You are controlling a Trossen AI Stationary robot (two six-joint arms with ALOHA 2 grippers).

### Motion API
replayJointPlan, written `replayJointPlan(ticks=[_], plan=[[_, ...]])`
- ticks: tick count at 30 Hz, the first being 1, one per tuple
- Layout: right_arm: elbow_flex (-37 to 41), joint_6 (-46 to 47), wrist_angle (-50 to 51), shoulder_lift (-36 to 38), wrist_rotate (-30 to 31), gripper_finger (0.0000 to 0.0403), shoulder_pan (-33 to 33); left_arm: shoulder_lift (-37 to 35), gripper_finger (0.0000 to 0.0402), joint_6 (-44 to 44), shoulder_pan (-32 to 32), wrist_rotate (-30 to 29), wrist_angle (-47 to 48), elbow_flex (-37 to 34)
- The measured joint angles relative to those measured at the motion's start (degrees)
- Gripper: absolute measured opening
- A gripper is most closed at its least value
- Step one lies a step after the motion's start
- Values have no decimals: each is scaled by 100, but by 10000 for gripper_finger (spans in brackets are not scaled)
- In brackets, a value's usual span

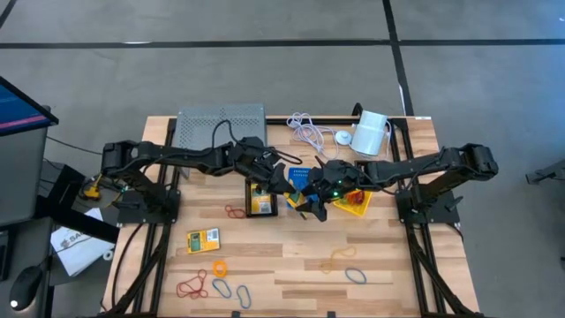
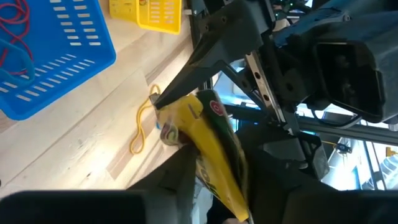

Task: Pick & Place Office Desk Supplies
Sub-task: Put the crayon box into the black basket

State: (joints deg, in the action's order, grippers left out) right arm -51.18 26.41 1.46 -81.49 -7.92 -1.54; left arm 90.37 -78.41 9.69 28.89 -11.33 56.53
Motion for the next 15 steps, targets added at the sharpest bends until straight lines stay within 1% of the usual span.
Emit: replayJointPlan(ticks=[10,15], plan=[[0,15,-48,0,2,277,4,0,32,132,-2,46,-48,-4],[0,303,-110,4,-15,277,0,1,20,155,-2,123,-118,-7]])
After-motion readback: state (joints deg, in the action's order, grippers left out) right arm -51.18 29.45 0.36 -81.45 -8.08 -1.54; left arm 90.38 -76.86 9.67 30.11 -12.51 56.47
